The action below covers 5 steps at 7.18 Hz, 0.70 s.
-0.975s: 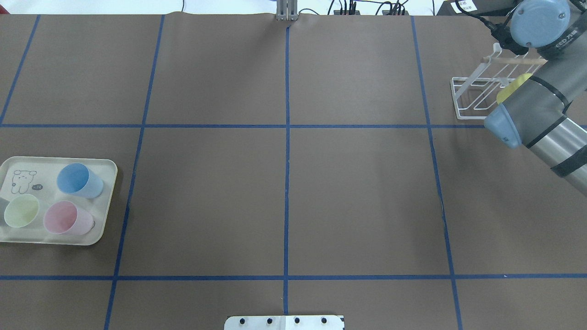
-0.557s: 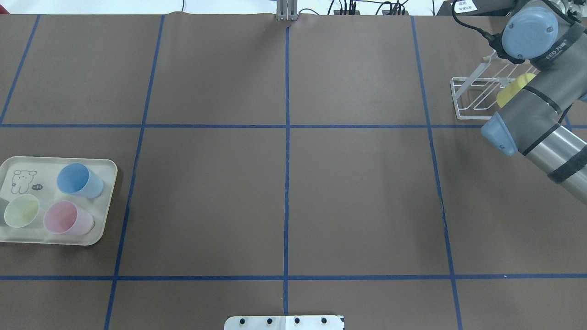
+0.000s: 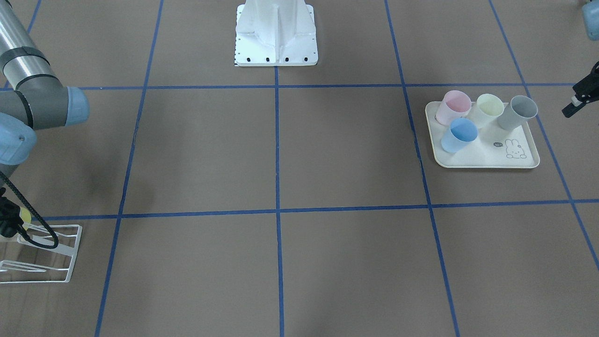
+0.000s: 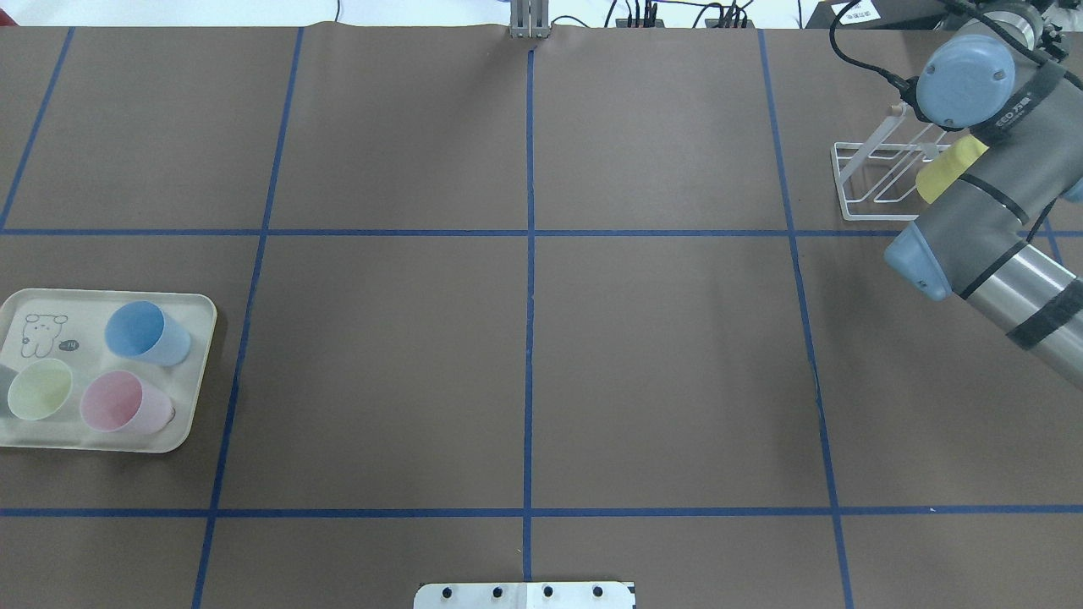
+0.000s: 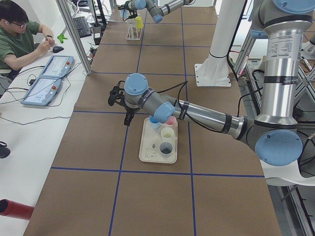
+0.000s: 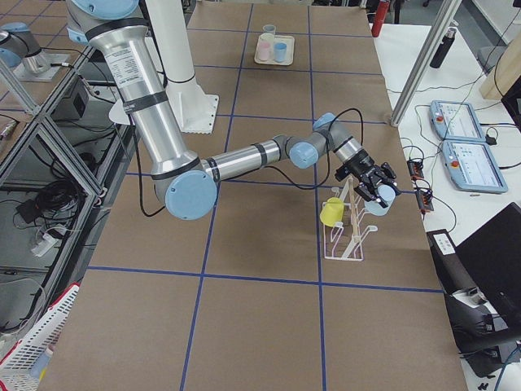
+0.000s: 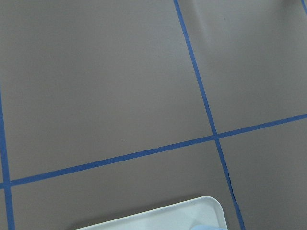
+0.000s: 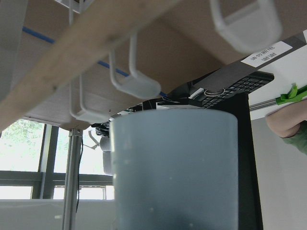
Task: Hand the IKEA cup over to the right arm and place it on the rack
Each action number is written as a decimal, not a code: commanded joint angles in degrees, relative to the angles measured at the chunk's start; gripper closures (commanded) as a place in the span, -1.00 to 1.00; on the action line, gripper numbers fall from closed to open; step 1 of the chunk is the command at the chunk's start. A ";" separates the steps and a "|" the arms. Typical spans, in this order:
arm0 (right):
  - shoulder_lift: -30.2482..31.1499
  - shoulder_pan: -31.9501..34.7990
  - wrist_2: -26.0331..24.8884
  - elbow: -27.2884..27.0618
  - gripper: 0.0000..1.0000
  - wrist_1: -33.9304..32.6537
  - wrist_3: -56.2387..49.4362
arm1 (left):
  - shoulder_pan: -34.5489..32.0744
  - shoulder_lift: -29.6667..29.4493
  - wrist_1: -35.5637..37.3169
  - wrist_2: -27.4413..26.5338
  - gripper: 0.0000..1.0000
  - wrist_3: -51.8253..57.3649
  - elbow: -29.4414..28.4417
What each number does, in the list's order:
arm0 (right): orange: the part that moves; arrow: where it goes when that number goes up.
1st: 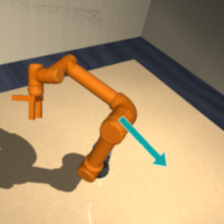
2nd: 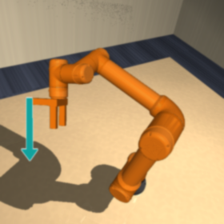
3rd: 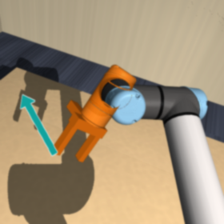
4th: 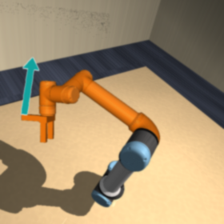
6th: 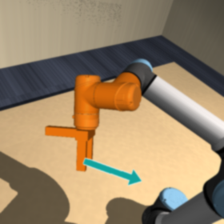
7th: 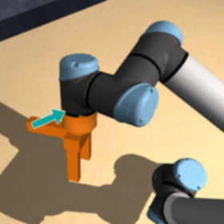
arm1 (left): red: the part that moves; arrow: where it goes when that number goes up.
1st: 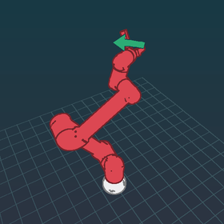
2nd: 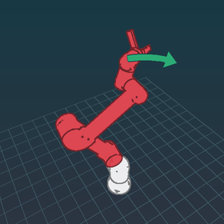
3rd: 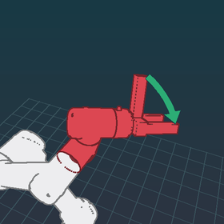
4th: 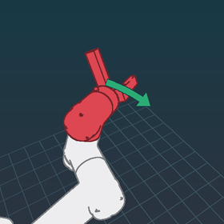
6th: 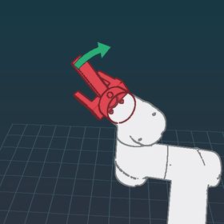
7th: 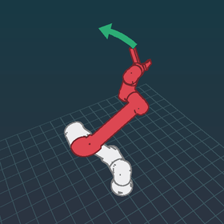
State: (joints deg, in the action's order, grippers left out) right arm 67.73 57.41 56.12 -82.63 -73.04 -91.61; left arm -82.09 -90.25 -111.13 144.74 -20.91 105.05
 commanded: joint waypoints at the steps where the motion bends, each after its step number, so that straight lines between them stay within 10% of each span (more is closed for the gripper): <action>1: 0.56 -0.28 -0.66 0.02 0.29 0.00 0.20 | 0.00 -0.02 0.03 0.10 -1.00 0.00 -0.11; 5: 0.56 -1.07 -1.36 0.63 0.12 0.00 0.29 | 0.00 -0.19 0.03 0.19 -1.00 0.00 -0.11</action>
State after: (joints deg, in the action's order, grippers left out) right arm 68.29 56.43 54.85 -82.05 -73.07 -91.32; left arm -82.09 -90.37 -111.09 144.93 -20.92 104.95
